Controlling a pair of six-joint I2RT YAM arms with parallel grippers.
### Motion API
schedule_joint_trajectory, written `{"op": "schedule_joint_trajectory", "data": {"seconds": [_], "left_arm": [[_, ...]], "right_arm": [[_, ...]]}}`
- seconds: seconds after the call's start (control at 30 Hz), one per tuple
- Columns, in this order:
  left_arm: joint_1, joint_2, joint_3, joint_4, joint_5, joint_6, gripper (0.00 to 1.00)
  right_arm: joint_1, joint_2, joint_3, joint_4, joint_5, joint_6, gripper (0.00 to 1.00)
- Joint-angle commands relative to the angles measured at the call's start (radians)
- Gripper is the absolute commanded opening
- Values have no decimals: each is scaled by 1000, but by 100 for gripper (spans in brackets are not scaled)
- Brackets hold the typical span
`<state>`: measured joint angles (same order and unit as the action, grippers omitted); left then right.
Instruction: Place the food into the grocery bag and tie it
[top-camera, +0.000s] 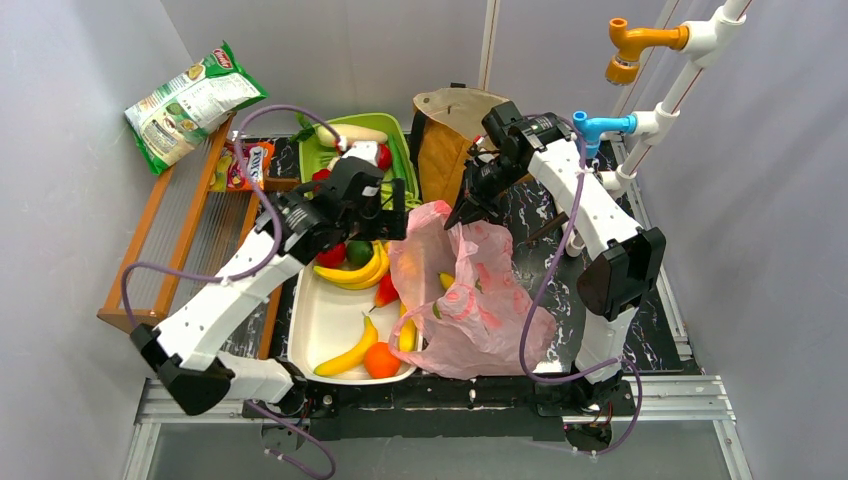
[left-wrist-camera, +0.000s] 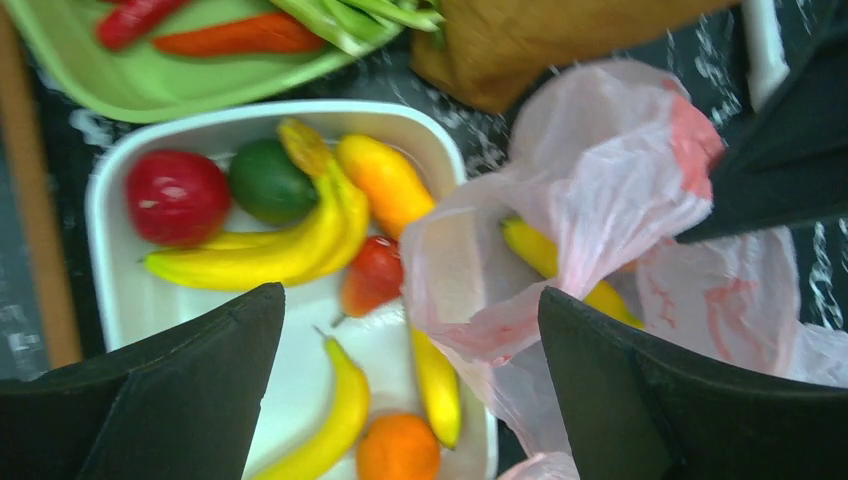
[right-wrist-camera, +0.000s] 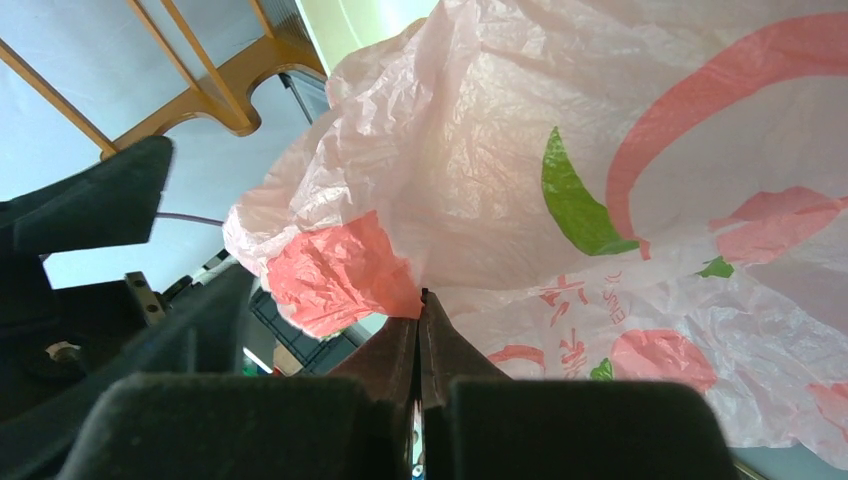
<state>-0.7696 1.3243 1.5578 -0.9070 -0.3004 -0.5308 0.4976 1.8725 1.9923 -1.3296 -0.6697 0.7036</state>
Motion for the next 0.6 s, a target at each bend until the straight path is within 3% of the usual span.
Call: {"op": "schedule_joint_trajectory", "data": {"seconds": [0.0,0.2,0.27,0.43,0.57], "left_arm": [[2,-114,-80,-2,-205,26,98],[3,-158,-133,46,-96,137,98],[3,-155,-114,36,45,248,98],[12,-168,-125,45,-9,262,98],[27,-121,-38,-8,-24,256,98]], "right_arm": [[-9,-51,-25,17,-21,10,1],[-8,-62,-49,20,-16,11,1],[-8,-68,-59,24,-14,13,1],[-8,-70,-64,19,-12,9,1],[-9,-70,-68,19,-11,6,1]]}}
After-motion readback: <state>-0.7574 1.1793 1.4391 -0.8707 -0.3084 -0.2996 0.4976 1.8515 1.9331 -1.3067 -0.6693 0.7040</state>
